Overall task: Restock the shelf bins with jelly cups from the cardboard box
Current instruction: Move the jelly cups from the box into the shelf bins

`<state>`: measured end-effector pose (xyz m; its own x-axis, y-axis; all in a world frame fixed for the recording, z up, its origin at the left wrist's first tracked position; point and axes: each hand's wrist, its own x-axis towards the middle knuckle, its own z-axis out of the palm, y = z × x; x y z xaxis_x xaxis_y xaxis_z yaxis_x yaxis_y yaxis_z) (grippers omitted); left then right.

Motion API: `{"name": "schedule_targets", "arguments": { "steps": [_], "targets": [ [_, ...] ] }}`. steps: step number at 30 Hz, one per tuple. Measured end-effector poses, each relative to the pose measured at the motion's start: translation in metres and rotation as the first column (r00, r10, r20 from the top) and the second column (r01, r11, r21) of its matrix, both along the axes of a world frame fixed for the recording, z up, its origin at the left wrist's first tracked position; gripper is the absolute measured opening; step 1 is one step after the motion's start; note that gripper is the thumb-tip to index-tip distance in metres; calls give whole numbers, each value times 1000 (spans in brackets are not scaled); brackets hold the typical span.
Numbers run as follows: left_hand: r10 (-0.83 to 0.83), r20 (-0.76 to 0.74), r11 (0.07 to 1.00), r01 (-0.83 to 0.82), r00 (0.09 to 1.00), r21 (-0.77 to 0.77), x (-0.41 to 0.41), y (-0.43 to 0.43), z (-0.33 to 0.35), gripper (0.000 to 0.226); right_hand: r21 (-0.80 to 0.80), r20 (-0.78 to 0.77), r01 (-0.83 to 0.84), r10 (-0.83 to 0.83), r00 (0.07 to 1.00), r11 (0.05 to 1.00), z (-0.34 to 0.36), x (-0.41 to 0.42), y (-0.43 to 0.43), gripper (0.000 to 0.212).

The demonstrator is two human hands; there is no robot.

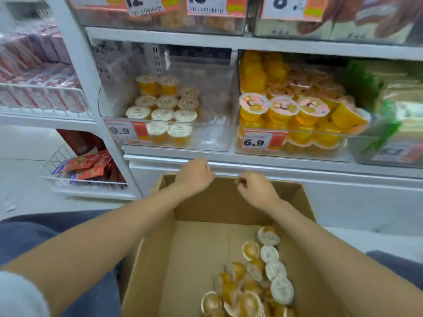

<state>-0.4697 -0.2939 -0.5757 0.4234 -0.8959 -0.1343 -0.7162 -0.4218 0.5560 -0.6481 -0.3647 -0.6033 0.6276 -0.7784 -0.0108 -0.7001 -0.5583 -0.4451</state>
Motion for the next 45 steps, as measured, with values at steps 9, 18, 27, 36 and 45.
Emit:
{"name": "schedule_targets", "arguments": {
  "steps": [9,18,27,36,45],
  "targets": [
    [-127,-305,684,307,944,662,-78,23,-211,30,529,-385,250,-34,922,811,-169,-114,34,8],
    [27,-313,738,192,949,647,-145,55,-308,83,334,-616,301,-34,787,893,-246,-134,64,75],
    [253,-405,876,-30,879,481,-116,44,-271,59,209,-497,380,-237,835,901,-225,-113,55,64],
    [-48,-276,989,84,960,122,-39,40,-119,65,164,-12,125,-125,992,978,-78,-36,41,80],
    [-89,-22,922,74,996,-379,35,42,55,42,-263,362,23,77,929,964,69,49,25,66]
  ]
}}
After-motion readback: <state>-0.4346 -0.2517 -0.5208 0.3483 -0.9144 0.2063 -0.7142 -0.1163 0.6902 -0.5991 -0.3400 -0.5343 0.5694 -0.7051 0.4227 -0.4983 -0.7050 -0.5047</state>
